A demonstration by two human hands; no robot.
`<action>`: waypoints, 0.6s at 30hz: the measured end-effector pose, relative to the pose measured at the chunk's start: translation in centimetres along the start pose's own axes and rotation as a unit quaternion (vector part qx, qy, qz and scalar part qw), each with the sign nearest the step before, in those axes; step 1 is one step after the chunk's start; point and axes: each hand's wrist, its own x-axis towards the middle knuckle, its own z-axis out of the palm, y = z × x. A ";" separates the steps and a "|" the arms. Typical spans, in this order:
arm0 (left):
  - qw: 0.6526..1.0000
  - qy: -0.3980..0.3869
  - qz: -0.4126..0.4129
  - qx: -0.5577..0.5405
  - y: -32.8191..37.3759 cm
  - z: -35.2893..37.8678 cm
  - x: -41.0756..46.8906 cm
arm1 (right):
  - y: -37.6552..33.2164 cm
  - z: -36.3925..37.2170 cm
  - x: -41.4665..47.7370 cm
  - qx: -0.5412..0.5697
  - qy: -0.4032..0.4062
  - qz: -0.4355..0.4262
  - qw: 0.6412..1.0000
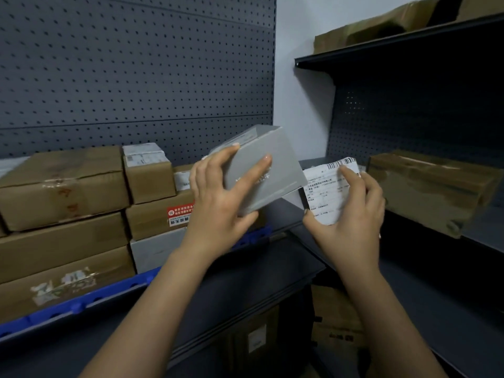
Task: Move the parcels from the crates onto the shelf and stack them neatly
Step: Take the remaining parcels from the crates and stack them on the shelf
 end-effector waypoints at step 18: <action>0.995 -0.021 -0.006 0.096 -11.5 10.8 5.2 | 4.4 16.2 9.9 0.048 -0.016 -0.035 0.998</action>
